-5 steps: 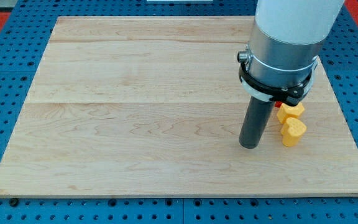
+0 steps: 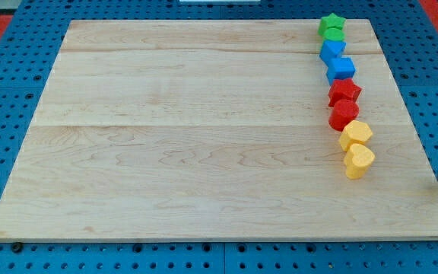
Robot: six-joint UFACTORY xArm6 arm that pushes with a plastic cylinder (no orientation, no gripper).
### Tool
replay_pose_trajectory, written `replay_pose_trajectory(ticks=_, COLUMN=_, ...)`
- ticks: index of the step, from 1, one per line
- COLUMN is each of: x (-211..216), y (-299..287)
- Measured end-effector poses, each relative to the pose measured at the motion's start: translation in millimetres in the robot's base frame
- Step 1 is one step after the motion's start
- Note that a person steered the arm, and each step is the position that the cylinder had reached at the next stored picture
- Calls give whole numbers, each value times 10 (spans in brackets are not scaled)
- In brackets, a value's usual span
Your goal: Place the green circle at the top left corner of the board
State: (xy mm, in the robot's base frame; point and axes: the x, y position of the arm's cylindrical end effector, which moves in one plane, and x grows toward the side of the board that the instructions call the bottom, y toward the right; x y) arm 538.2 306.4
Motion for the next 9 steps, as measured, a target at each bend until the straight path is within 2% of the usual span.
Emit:
replay_pose_trajectory(ticks=5, x=-2107, y=1)
replay_pose_trajectory(ticks=6, x=-2399, y=-7)
replay_pose_trajectory(ticks=8, x=-2484, y=-386)
replay_pose_trajectory(ticks=9, x=-2694, y=-408)
